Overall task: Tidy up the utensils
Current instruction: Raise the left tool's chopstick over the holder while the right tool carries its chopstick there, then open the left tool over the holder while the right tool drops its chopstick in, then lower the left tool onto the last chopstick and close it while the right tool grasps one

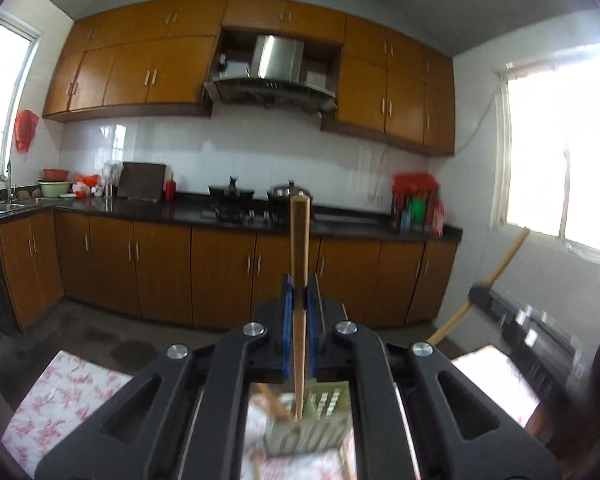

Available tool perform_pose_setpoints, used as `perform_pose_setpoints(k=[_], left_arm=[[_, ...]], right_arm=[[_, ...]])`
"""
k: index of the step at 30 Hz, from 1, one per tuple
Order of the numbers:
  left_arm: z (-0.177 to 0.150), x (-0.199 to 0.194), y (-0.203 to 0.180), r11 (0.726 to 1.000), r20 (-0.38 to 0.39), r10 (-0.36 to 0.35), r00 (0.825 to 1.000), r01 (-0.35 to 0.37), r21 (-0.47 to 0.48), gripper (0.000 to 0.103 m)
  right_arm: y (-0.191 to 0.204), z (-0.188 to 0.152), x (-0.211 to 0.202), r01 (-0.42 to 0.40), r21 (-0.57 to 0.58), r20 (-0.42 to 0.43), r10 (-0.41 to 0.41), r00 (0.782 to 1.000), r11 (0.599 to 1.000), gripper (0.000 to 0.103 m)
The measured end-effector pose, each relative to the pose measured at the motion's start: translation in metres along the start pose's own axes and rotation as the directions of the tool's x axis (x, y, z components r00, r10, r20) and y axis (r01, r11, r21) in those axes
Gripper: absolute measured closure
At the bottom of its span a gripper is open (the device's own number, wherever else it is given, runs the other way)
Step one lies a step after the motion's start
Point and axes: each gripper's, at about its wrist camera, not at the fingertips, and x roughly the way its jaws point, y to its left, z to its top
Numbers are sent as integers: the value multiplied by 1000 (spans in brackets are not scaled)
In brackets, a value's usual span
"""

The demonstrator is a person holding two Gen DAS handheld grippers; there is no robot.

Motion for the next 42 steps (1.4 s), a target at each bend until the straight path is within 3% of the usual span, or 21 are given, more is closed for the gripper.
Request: perform_pose_setpoints(k=[4, 14, 18, 22, 27, 31, 34, 37, 39, 40, 42], left_arm=[[-1, 24, -3, 1000, 41, 21, 999, -20, -20, 95], [-53, 72, 15, 997, -63, 16, 998, -20, -71, 95], [-55, 66, 20, 997, -62, 16, 998, -21, -74, 91], [-53, 52, 24, 997, -52, 23, 998, -27, -78, 82], [-51, 18, 34, 995, -48, 55, 997, -59, -84, 75], [-68, -18, 51, 992, -84, 105, 991, -110, -62, 65], [-106, -37, 69, 983, -172, 172, 970, -180, -34, 62], [-153, -39, 87, 975, -301, 199, 933, -218, -31, 62], [-179, -36, 96, 972, -373, 202, 905, -233, -40, 62], [-196, -34, 101, 970, -426, 194, 884, -239, -54, 62], [-214, -33, 104, 969, -471, 175, 865, -235, -71, 62]], right_arm=[[-3, -10, 23, 21, -14, -22, -22, 1000, 1000, 95], [-18, -43, 51, 32, 30, -159, -27, 987, 999, 95], [-15, -41, 46, 34, 34, -173, -28, 985, 999, 91], [-10, -33, 35, 38, 16, -154, -35, 988, 999, 78], [-10, -22, 11, 61, 2, -128, -60, 990, 998, 70], [-19, -33, -12, 100, 16, -172, -96, 980, 995, 63], [-29, -63, -19, 138, 21, -269, -128, 955, 990, 63], [-38, -110, -14, 163, 32, -419, -135, 898, 986, 63], [-39, -151, -9, 154, 57, -535, -101, 839, 986, 71], [-38, -165, -8, 144, 76, -569, -75, 819, 987, 78], [-31, -196, -7, 116, 121, -645, -11, 764, 986, 82]])
